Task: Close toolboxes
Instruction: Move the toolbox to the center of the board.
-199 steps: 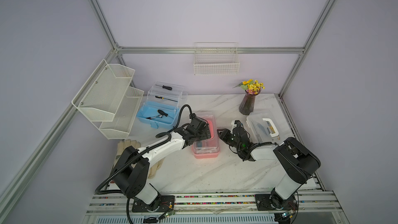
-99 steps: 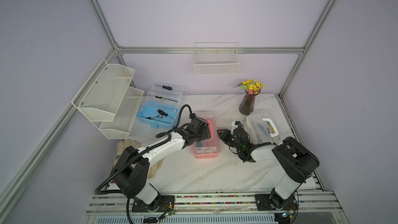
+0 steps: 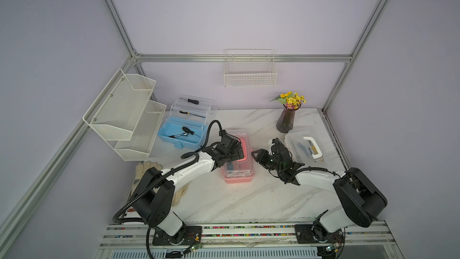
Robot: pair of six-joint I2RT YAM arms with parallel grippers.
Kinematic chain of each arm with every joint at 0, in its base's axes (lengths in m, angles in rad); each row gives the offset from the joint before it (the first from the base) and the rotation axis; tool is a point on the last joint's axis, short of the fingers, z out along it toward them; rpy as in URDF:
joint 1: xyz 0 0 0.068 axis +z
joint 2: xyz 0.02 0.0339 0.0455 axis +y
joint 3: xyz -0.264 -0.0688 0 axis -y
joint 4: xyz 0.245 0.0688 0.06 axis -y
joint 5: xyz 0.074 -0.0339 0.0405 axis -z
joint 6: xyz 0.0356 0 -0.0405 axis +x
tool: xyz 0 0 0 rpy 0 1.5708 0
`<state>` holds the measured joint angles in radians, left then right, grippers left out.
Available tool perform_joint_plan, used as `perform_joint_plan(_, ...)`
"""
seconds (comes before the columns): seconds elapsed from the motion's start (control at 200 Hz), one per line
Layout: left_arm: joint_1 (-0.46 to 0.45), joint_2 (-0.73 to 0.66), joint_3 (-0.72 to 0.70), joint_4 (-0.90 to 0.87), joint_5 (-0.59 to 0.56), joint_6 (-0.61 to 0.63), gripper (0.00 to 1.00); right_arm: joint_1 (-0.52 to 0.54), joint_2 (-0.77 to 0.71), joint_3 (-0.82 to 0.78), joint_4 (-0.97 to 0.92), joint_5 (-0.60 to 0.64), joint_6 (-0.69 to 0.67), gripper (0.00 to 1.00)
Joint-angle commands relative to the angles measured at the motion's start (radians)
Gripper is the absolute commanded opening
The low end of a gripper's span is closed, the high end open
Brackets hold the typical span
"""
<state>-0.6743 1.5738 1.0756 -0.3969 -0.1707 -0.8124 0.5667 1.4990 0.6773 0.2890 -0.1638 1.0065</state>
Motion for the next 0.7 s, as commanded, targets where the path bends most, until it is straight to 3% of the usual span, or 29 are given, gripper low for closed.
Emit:
perform_joint_plan(0.0, -0.044, 0.055, 0.014, 0.012, 0.178, 0.024, 1.00, -0.036, -0.065, 0.033, -0.101, -0.204, -0.074, 0.53)
perform_joint_plan(0.355, -0.044, 0.037, 0.055, -0.017, 0.171, 0.049, 1.00, -0.153, -0.229, 0.005, -0.199, -0.277, -0.139, 0.58)
perform_joint_plan(0.605, -0.050, 0.171, 0.170, 0.001, 0.246, 0.067, 1.00, -0.158, -0.415, 0.117, -0.573, -0.050, -0.301, 0.58)
perform_joint_plan(0.695, -0.067, 0.233, 0.226, 0.023, 0.271, 0.056, 1.00, -0.194, -0.439, 0.137, -0.639, -0.058, -0.324, 0.59)
